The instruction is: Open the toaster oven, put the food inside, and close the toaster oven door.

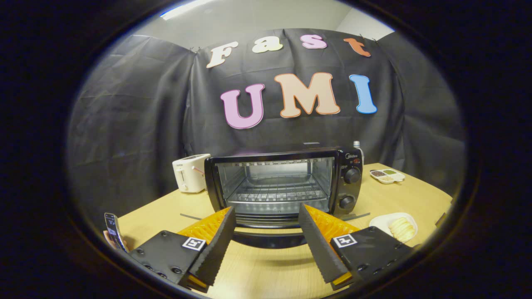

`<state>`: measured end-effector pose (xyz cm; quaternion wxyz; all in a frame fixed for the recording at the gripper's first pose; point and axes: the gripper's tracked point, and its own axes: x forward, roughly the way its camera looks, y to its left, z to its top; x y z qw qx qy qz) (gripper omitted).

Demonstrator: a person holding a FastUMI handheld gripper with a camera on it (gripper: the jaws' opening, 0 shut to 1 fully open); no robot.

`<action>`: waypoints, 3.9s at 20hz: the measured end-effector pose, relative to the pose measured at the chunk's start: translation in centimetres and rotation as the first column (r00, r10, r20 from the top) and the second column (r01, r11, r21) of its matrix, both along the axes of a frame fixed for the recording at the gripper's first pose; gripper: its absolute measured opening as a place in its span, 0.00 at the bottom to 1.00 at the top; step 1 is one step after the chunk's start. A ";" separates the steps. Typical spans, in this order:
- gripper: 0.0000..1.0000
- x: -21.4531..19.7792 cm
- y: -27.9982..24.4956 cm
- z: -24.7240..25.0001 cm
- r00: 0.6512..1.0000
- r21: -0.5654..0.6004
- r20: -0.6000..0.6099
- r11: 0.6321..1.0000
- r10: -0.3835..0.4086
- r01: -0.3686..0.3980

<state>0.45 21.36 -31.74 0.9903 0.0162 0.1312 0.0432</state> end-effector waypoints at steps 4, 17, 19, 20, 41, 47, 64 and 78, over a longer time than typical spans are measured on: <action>0.95 -0.7 -0.1 -1.0 0.999 -0.002 -0.036 1.000 0.005 -0.006; 0.95 -2.7 -0.5 -4.7 0.987 -0.023 -0.159 0.999 0.020 -0.024; 0.95 -3.1 -0.7 -5.6 0.982 -0.020 -0.186 0.999 0.023 -0.027; 0.95 -3.3 -0.6 -5.9 0.980 -0.019 -0.197 0.999 0.026 -0.030; 0.96 -4.2 -0.6 -6.4 0.962 0.007 -0.261 0.996 0.086 -0.087; 0.97 -4.3 -4.8 -2.4 0.978 0.023 -0.204 0.999 0.034 -0.030; 0.97 -5.1 -24.8 -7.5 0.891 -0.120 -0.305 0.941 -0.337 0.315; 0.95 -3.2 -30.5 -8.3 0.865 -0.176 -0.280 0.908 -0.416 0.380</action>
